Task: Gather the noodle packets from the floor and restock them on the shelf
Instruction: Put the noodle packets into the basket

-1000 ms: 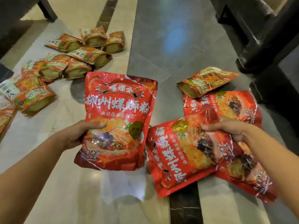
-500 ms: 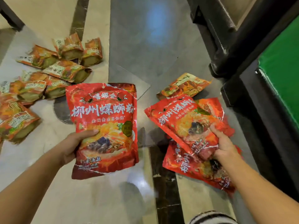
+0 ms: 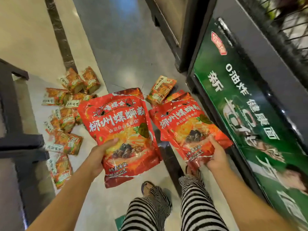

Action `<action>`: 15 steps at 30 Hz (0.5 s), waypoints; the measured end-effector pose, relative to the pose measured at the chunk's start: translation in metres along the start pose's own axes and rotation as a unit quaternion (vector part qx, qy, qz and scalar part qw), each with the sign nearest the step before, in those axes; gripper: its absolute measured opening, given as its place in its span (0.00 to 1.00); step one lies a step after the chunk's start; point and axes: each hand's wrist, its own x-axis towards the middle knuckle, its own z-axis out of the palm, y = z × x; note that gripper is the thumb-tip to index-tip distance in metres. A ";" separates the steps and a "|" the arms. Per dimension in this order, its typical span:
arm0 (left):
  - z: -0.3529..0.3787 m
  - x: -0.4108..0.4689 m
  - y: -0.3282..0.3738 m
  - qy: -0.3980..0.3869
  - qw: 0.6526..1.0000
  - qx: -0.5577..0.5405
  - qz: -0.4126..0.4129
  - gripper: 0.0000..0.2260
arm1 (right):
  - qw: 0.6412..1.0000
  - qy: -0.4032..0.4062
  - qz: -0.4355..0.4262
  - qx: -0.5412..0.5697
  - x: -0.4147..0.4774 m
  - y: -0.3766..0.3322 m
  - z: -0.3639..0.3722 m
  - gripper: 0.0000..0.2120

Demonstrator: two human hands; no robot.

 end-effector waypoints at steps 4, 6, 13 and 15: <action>0.027 -0.069 0.016 -0.052 0.998 0.044 -0.013 0.06 | 0.998 0.034 -0.042 0.012 -0.090 -0.009 -0.036 0.23; 0.040 -0.087 0.021 -0.095 0.992 0.077 -0.011 0.10 | 0.994 0.068 -0.067 0.047 -0.118 -0.002 -0.056 0.24; 0.078 -0.121 0.022 -0.216 0.951 0.220 0.014 0.18 | 0.955 0.151 -0.090 0.240 -0.192 0.061 -0.128 0.16; 0.093 -0.132 0.015 -0.232 0.935 0.268 0.003 0.09 | 0.935 0.153 -0.106 0.303 -0.210 0.081 -0.150 0.43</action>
